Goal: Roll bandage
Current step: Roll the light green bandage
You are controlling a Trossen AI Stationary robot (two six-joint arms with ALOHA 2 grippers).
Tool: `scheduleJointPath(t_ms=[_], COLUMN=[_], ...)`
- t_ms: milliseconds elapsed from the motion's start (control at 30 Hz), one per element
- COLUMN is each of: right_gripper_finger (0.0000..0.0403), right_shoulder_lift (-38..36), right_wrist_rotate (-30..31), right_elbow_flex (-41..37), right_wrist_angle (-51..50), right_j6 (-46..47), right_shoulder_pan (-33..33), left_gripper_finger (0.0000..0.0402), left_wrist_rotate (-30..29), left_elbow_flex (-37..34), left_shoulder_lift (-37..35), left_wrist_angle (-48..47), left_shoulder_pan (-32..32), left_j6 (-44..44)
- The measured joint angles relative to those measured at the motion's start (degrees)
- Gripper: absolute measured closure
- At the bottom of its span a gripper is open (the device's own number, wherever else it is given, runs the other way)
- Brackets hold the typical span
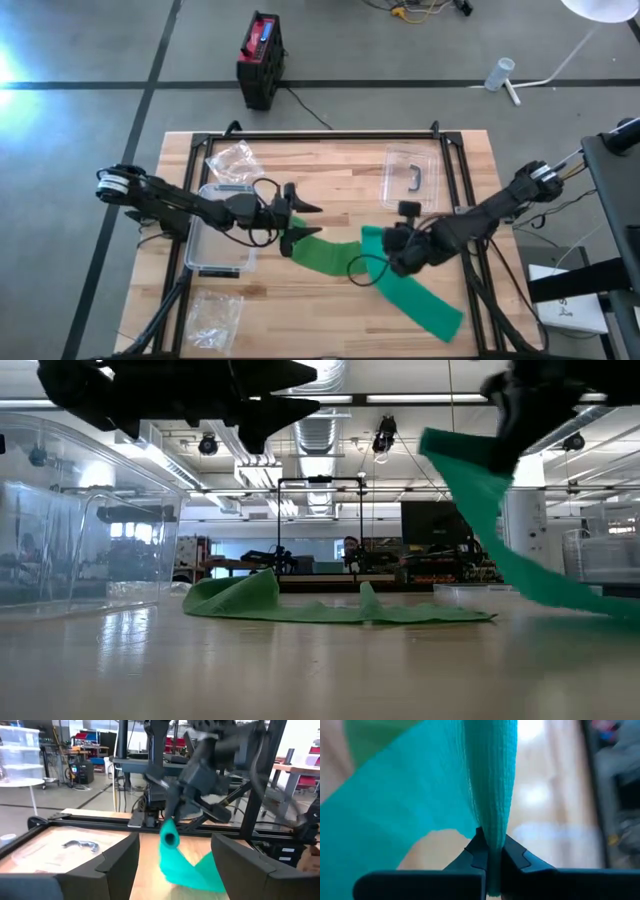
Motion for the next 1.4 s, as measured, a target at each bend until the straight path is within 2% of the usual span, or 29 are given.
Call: scheduleJointPath(t_ms=[267,333,433,533,900,1100,1400], right_gripper_finger=[0.0391,0.039,0.039,0.039,0.039,0.0389,0.0389], right_shoulder_lift=[4.1,5.2,7.0,8.6,8.6,9.2,9.1], right_wrist_rotate=[7.8,8.4,9.5,10.9,11.3,11.2,12.2], right_elbow_flex=[9.1,10.6,12.2,13.2,14.0,14.1,14.1], right_wrist_angle=[0.5,1.4,2.0,1.9,2.2,4.0,6.3], right_j6=[-21.9,-25.6,-29.1,-30.0,-26.2,-27.8,-30.1], right_shoulder_pan=[-5.9,-6.6,-7.3,-7.5,-7.5,-7.5,-7.7], left_gripper_finger=[0.0143,0.0143,0.0143,0.0143,0.0147,0.0169,0.0171], left_wrist_rotate=[-1.7,-1.8,-5.0,-7.1,-7.2,-7.2,-6.6], left_elbow_flex=[2.9,3.6,4.4,5.1,5.2,6.1,8.2], left_shoulder_lift=[5.4,5.9,6.3,6.9,7.9,8.3,10.7], left_wrist_angle=[1.0,1.2,1.3,1.2,1.1,2.0,1.6], left_shoulder_pan=[1.9,2.4,2.5,2.7,3.6,3.8,3.8], left_j6=[0.8,0.9,0.6,0.7,0.7,0.7,0.7])
